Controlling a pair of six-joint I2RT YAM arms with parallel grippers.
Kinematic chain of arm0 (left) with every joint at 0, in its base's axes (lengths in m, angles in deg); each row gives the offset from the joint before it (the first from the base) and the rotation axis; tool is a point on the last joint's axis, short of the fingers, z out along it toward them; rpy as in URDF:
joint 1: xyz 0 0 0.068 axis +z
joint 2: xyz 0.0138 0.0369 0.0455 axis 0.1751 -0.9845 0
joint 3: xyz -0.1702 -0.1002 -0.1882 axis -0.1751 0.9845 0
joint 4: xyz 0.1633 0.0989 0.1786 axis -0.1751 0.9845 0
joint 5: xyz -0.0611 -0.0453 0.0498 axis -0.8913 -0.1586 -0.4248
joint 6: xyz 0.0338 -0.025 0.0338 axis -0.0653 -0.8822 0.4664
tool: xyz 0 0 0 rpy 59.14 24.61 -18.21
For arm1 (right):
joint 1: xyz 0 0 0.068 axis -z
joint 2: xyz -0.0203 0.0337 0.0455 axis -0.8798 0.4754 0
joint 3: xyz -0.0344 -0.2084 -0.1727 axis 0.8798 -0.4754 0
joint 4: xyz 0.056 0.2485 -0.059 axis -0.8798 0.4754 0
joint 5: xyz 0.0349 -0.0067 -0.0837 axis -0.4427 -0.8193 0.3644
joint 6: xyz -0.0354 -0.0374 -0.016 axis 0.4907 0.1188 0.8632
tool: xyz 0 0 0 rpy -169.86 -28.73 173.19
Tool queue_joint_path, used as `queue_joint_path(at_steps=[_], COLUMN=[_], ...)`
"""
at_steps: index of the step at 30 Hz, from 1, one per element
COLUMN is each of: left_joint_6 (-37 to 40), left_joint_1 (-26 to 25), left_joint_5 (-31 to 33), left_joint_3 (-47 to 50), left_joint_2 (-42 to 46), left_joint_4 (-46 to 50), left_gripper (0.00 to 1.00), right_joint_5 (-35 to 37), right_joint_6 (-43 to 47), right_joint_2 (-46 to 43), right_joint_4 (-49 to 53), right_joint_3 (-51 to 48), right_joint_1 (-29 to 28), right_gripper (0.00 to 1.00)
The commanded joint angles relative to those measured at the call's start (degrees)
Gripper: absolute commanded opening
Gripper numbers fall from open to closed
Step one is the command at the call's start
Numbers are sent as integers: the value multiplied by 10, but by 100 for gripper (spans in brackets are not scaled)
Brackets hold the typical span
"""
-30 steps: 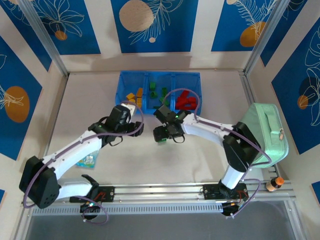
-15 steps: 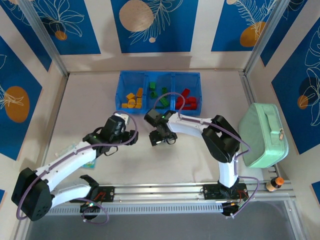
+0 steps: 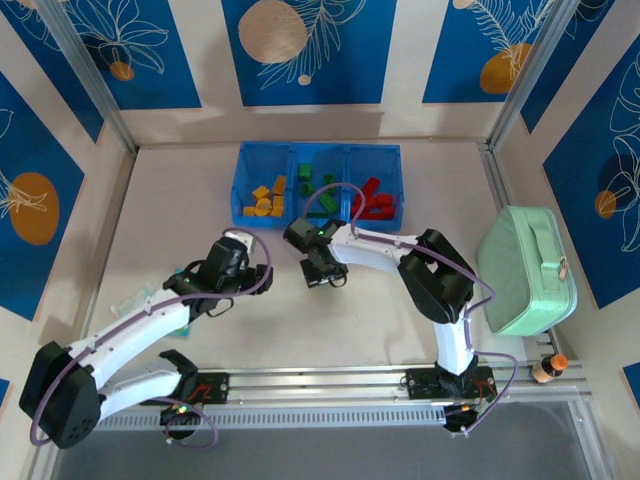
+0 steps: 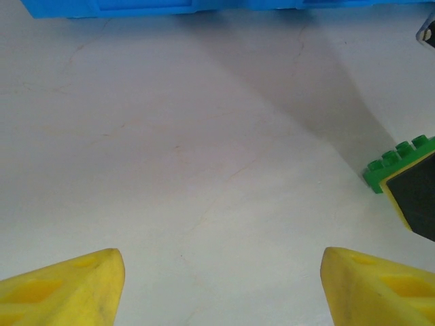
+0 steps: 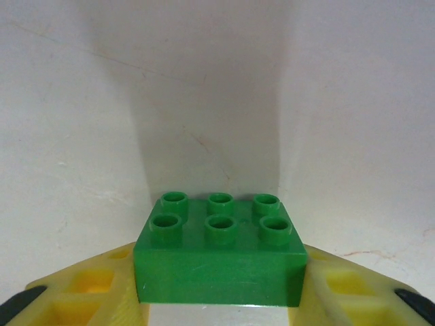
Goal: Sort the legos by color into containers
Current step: Pick up the lego from the center of the table, then place the lego in the container.
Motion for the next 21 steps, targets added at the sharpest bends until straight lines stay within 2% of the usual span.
queue_joint_path(at_steps=[1, 8, 14, 21], left_joint_6=[-12, -23, -37, -37], left_joint_1=[2, 2, 1, 1], left_joint_5=[12, 0, -16, -19], left_joint_3=[16, 35, 54, 73], left_joint_2=[26, 55, 87, 119], left_joint_4=[-9, -4, 6, 14], left_gripper=[76, 75, 74, 74], right_joint_5=[21, 42, 38, 0], right_joint_6=[1, 32, 72, 94], right_joint_2=[-8, -17, 11, 63], right_joint_4=[25, 47, 65, 69], right_joint_3=[24, 94, 198, 308], right_joint_1=[-5, 13, 58, 118], right_gripper=[42, 42, 42, 42])
